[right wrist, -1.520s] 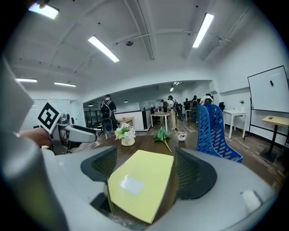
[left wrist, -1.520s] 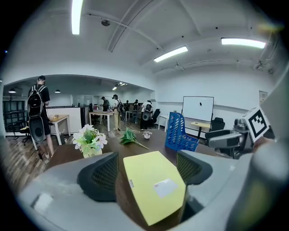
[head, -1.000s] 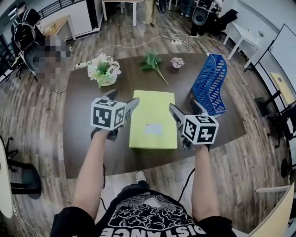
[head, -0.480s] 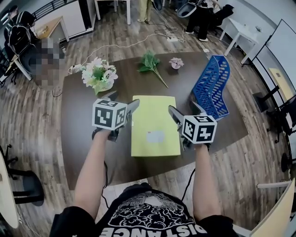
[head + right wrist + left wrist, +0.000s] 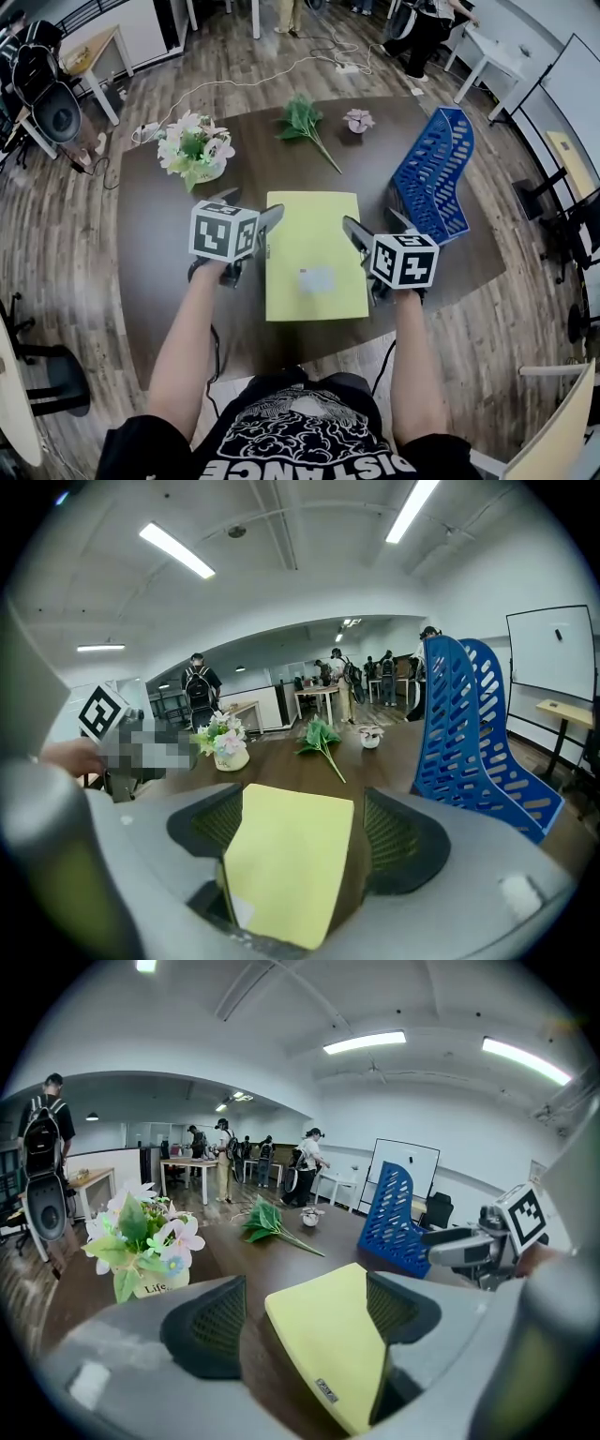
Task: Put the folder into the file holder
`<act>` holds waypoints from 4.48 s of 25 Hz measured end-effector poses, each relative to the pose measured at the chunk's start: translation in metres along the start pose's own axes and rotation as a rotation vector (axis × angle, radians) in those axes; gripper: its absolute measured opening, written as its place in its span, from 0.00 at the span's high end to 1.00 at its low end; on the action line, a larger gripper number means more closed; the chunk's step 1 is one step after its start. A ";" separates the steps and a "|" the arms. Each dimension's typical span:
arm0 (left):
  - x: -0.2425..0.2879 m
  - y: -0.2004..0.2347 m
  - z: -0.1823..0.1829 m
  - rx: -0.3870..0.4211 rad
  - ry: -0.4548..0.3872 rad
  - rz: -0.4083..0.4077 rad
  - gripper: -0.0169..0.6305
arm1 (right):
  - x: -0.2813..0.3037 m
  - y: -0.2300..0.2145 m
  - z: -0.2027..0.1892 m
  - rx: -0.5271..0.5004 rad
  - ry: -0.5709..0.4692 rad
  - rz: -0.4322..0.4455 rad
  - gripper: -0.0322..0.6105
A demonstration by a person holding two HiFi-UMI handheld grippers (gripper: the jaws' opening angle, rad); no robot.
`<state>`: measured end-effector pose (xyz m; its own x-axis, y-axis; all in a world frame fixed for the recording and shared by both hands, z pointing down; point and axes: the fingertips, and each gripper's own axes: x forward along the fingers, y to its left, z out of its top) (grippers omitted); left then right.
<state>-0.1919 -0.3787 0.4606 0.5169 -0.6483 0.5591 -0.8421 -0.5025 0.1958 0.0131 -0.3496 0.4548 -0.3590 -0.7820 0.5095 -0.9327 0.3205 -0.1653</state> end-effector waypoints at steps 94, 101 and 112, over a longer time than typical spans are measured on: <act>0.078 -0.018 -0.046 -0.204 0.184 -0.137 0.41 | 0.071 -0.030 -0.054 0.147 0.258 0.155 0.36; 0.063 -0.027 -0.017 -0.121 0.114 -0.142 0.41 | 0.051 -0.027 -0.025 0.086 0.170 0.117 0.36; 0.035 -0.043 0.020 0.015 0.015 -0.147 0.41 | 0.015 -0.017 0.009 -0.001 0.047 0.041 0.36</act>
<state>-0.1344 -0.3911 0.4552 0.6322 -0.5584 0.5372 -0.7548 -0.6002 0.2644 0.0228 -0.3719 0.4577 -0.3950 -0.7423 0.5413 -0.9172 0.3522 -0.1862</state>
